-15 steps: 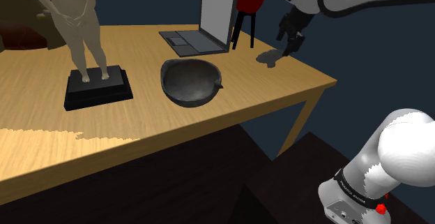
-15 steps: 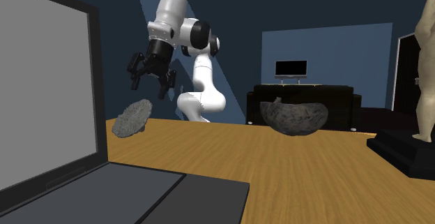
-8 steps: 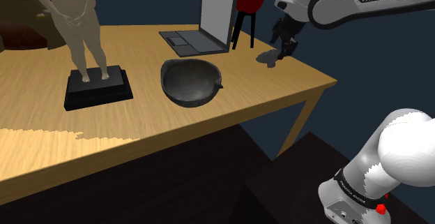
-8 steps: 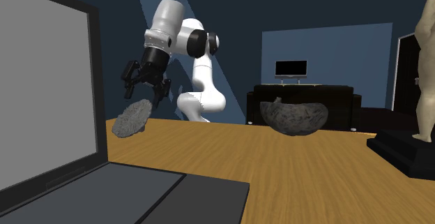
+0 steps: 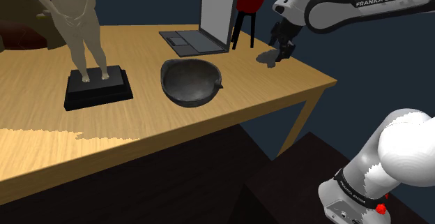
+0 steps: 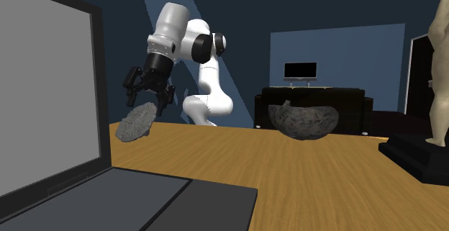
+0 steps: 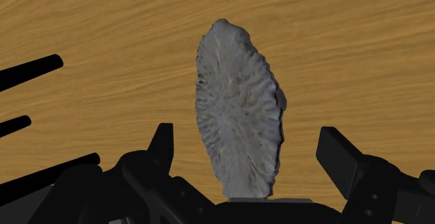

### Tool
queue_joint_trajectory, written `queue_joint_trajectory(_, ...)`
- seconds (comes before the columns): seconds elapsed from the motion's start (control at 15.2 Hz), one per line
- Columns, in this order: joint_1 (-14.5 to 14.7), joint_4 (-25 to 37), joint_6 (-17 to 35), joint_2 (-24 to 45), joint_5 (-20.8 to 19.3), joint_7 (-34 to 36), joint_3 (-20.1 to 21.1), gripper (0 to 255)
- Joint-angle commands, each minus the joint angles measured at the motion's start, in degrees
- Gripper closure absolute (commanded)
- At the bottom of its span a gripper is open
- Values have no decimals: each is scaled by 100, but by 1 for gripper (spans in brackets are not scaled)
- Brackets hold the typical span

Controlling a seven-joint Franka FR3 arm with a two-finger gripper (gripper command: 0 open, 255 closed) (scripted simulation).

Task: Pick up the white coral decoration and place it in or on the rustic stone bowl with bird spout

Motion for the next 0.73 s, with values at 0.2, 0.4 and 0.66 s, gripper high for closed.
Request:
queue_joint_trajectory(0.2,0,0,0,0,0,0,0,255)
queue_joint_trajectory(0.4,0,0,0,0,0,0,0,255)
queue_joint_trajectory(0.66,0,-1,1,0,0,0,0,255)
